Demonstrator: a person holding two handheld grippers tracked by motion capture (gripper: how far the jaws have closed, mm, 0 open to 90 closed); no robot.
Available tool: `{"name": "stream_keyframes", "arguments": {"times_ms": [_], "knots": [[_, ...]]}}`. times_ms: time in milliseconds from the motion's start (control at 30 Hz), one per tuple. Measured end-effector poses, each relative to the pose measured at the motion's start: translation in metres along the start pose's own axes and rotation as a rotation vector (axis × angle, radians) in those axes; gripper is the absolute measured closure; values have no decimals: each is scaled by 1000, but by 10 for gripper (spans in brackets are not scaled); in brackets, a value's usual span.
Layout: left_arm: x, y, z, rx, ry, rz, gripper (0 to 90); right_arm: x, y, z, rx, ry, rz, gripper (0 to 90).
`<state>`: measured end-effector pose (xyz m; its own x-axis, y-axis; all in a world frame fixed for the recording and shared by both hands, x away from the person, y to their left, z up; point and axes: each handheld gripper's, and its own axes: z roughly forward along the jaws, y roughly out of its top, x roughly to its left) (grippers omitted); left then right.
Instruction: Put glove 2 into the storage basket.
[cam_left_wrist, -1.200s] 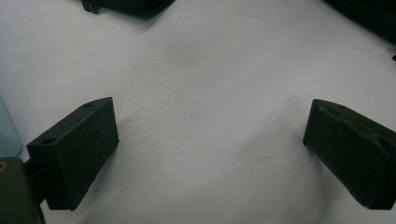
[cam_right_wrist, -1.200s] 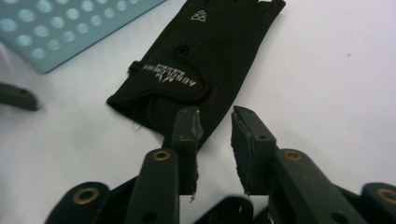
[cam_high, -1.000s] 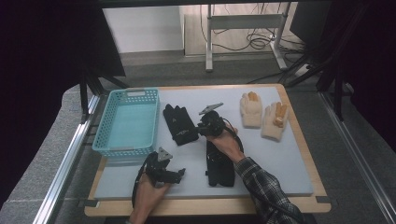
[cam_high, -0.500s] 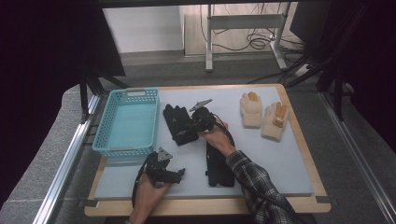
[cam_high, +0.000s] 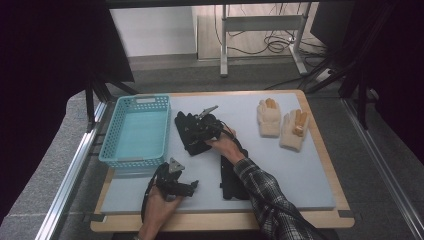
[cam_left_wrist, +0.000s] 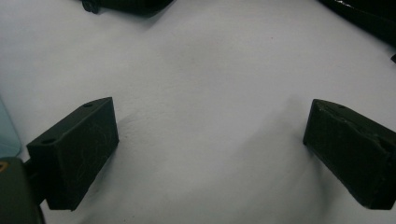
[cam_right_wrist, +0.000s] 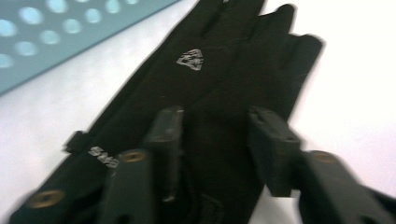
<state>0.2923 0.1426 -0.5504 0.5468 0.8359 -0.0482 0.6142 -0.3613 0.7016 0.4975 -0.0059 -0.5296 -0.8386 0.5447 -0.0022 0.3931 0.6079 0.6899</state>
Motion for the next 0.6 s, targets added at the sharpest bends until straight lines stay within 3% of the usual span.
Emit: {"name": "stream_keyframes", "arguments": {"times_ms": [233,600], "knots": [[0,0,0,0,0,0,37,0,0,-1,11,64,59,813],[0,0,0,0,0,0,37,5,8,-15,2,53,73,847]]}}
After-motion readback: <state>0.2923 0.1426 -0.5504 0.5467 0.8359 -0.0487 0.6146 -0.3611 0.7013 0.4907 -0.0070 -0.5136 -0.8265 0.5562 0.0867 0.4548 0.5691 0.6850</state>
